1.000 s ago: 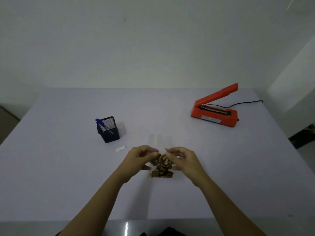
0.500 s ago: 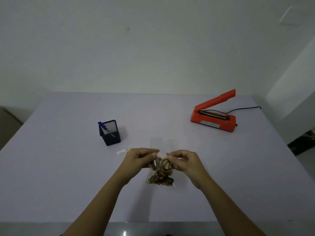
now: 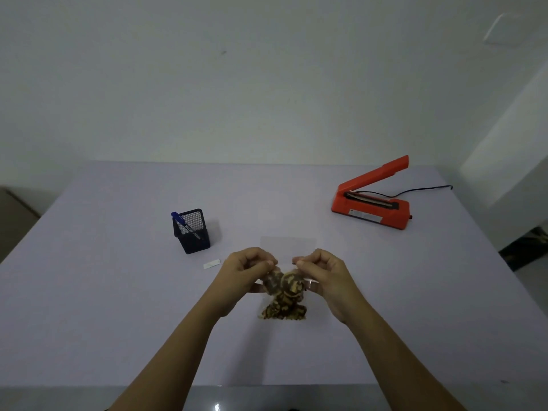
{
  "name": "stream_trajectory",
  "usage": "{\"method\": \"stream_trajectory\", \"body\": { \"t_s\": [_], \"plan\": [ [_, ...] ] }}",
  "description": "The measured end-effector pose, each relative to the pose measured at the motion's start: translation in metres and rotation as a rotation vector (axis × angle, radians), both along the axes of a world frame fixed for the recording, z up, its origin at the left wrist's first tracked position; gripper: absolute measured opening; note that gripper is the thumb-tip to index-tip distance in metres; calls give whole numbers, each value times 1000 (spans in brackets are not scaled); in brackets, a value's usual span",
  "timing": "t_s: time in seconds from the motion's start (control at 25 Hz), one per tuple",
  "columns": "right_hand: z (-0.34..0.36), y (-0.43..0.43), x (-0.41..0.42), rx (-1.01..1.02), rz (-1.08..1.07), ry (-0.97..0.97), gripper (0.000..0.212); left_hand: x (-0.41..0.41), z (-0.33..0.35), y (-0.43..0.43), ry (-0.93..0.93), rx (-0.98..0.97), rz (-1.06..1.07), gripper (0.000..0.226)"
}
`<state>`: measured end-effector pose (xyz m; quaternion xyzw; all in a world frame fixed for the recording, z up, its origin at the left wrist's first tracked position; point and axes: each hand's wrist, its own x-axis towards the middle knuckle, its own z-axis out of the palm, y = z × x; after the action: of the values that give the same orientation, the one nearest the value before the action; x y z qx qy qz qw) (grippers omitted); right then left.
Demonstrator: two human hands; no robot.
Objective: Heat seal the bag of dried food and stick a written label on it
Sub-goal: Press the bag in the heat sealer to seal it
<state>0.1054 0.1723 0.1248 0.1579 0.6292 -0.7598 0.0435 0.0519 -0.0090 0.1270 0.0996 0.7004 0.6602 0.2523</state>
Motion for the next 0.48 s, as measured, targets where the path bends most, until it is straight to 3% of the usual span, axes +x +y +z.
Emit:
{"method": "stream_trajectory", "body": {
  "t_s": [0.12,0.36,0.48],
  "plan": [
    [2,2,2,78,39,59,7,1,4,-1,35,5,-19,9],
    [-3,2,-2,-31,-4,20,16,-6,0,-1,44,-40,-11,14],
    [-3,4,-3,11,14,25,18,-9,-2,0,49,-68,-12,14]
  ]
}}
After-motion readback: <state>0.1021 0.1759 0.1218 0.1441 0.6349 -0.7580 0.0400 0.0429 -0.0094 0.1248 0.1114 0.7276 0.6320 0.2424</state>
